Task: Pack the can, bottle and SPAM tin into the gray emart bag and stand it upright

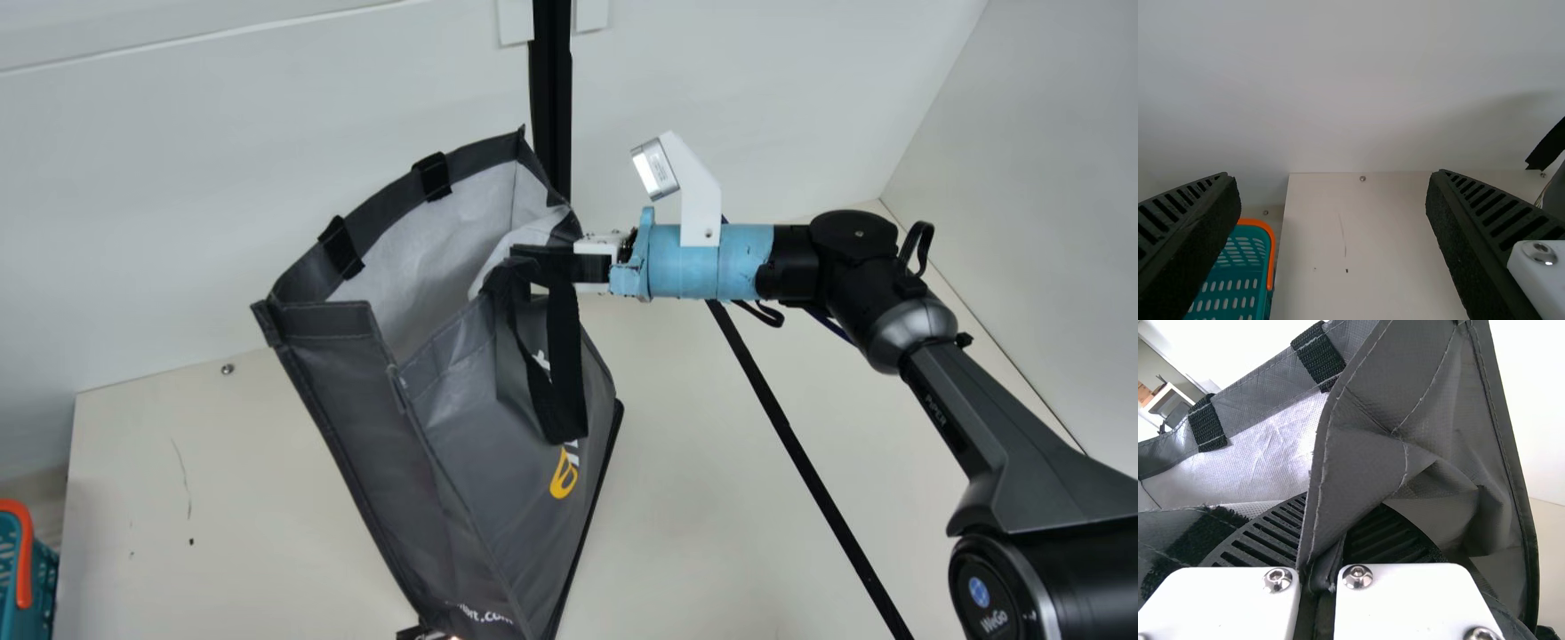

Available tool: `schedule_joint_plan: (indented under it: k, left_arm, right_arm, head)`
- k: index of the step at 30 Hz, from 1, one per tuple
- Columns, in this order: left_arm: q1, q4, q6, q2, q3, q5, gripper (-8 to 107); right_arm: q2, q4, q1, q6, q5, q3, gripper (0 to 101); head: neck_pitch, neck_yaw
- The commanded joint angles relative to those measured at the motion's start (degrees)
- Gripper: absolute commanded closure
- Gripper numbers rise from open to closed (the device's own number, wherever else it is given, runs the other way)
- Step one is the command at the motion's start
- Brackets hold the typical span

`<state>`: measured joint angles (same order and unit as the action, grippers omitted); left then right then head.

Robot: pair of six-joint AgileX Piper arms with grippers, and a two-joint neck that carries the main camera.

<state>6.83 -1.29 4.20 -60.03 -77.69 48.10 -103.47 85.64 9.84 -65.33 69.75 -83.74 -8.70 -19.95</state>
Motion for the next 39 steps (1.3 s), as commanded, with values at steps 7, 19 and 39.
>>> schedule_joint_plan:
  k: [7,19,39]
  left_arm:
    - [0.0,0.0,0.0,0.0,0.0,0.0,9]
    - [0.0,0.0,0.0,0.0,0.0,0.0,9]
    - [0.0,0.0,0.0,0.0,0.0,0.0,9]
  right_arm:
    - [0.0,0.0,0.0,0.0,0.0,0.0,101]
    - [1.89,-0.39,0.14,0.83,0.08,1.09,101]
    - [4.12,-3.43,10.24,-2.67,-0.22,-1.12,101]
  head:
    - [-1.3,-0.05]
    - [-1.3,-0.05]
    - [-1.3,-0.05]
